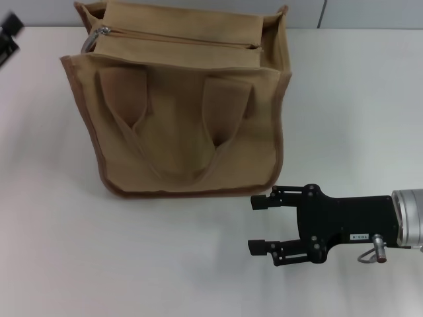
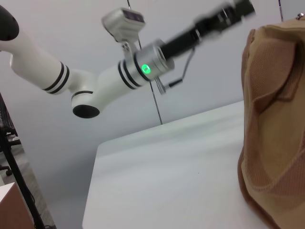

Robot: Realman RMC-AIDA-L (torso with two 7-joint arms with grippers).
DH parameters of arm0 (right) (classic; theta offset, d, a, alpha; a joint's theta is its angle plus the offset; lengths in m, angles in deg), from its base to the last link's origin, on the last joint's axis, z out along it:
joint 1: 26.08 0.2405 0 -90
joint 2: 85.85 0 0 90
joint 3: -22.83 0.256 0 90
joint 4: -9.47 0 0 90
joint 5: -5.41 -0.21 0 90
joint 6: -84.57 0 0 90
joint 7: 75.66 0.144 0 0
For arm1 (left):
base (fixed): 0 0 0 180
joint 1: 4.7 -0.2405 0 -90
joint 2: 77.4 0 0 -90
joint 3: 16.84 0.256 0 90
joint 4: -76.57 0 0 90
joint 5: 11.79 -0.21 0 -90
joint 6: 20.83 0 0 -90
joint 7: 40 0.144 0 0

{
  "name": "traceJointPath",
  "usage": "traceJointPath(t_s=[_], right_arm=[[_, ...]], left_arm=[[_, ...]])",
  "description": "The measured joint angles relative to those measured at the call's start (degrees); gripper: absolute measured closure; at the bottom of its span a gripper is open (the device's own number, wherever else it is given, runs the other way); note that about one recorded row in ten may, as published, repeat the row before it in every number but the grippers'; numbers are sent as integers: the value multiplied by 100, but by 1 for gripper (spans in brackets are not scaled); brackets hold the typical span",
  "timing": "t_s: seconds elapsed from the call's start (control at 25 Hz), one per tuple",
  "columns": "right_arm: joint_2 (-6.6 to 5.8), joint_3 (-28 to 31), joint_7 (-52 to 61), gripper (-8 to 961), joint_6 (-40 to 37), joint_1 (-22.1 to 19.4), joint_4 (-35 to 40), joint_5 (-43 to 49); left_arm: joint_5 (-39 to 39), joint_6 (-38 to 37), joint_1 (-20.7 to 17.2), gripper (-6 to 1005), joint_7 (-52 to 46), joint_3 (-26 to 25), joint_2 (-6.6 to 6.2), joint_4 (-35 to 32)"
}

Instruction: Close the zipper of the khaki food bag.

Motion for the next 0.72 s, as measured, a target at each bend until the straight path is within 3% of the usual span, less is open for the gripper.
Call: traceJointPath(t_s=[0.08, 0.32, 0.52, 0.68, 0.72], right_arm=[[-1, 0, 0, 172, 0, -8, 0, 0], [-11, 0, 0, 173, 0, -10, 0, 0], [-11, 0, 1, 173, 0, -10, 6, 0], [-9, -1, 17, 173, 1, -11, 16, 0], [-9, -1, 17, 173, 1, -11, 16, 0]], left_arm=[[-466, 351, -8, 165, 310, 134, -104, -16], [-1005, 317, 14, 165, 754, 477, -150, -34], [-1006, 139, 96, 165, 1004, 827, -76, -51], [-923, 185, 274, 166, 1455, 424, 121, -52], [-923, 185, 274, 166, 1455, 424, 121, -52]])
